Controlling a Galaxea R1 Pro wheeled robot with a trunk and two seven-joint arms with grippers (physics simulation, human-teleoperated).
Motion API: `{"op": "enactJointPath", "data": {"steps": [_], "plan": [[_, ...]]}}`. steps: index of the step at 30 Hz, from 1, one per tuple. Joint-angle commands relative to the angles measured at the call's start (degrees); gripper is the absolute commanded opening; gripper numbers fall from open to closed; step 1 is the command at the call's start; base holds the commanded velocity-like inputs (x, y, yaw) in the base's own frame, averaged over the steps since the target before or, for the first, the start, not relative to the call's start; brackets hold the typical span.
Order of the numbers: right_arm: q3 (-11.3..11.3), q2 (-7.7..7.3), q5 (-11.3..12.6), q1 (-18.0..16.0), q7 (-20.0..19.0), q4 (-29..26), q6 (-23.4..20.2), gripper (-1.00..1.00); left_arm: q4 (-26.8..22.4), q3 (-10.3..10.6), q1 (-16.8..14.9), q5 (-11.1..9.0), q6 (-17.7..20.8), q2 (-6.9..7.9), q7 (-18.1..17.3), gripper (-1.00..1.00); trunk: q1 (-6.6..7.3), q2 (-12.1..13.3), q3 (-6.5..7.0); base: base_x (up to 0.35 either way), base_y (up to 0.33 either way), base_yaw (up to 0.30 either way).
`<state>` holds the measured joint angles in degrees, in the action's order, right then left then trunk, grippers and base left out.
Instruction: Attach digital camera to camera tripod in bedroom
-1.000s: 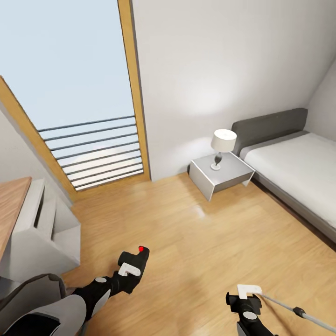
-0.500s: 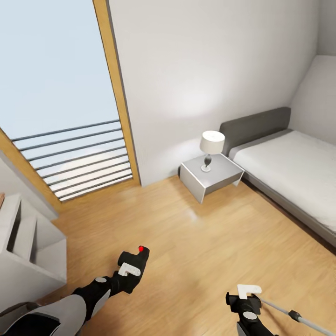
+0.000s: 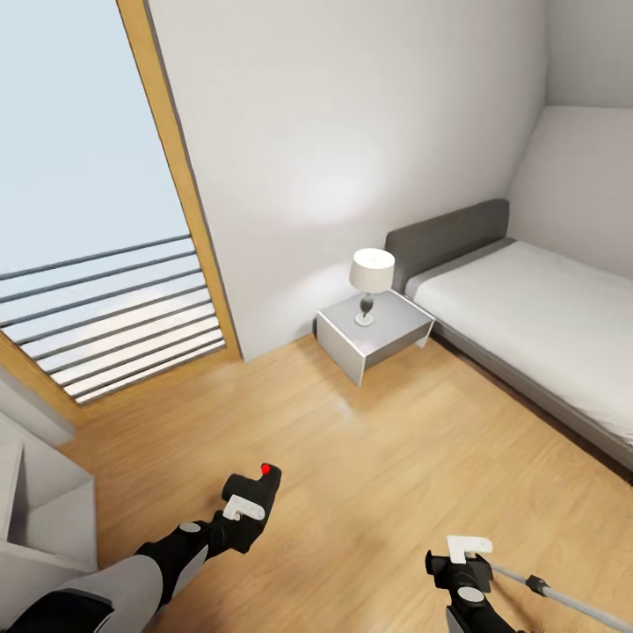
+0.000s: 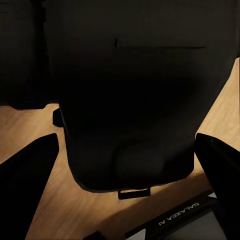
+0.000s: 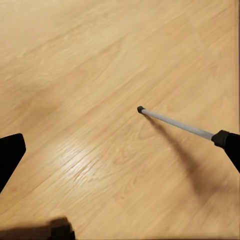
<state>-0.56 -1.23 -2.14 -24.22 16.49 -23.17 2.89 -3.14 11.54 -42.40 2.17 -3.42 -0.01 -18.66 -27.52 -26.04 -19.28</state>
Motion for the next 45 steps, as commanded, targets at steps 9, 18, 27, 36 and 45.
{"op": "enactJointPath", "data": {"steps": [9, 18, 27, 36, 45], "plan": [[-0.1, 0.0, -0.2, 0.0, 0.2, 0.1, 0.1, 1.0, 0.1, 0.2, -0.1, 0.2, -0.4, 0.01, 0.0, -1.0, -0.03, -0.1, 0.12, 0.216, 0.0, -0.203], [-0.1, 0.0, -0.2, -0.1, 0.1, 0.1, 0.1, 1.0, 0.1, 0.2, -0.1, 0.2, -0.4, 0.01, 0.0, -1.0, -0.03, -0.1, 0.32, 0.328, 0.013, -0.203], [-0.1, 0.0, -0.2, 0.0, 0.2, 0.1, 0.1, 1.0, 0.1, 0.2, -0.1, 0.2, -0.4, 0.01, -0.1, -1.0, -0.03, -0.1, 0.53, 0.321, 0.126, -0.203], [-0.1, 0.0, -0.2, 0.0, 0.2, 0.1, 0.1, 1.0, 0.1, 0.2, -0.1, 0.2, -0.4, 0.01, -0.1, -1.0, -0.03, -0.1, 0.73, 0.227, 0.122, -0.203], [-0.1, 0.0, -0.2, 0.0, 0.2, 0.1, 0.1, 1.0, 0.0, 0.2, -0.1, 0.2, -0.4, 0.01, -0.1, -1.0, -0.03, -0.1, 0.93, 0.027, 0.015, -0.203]]}}
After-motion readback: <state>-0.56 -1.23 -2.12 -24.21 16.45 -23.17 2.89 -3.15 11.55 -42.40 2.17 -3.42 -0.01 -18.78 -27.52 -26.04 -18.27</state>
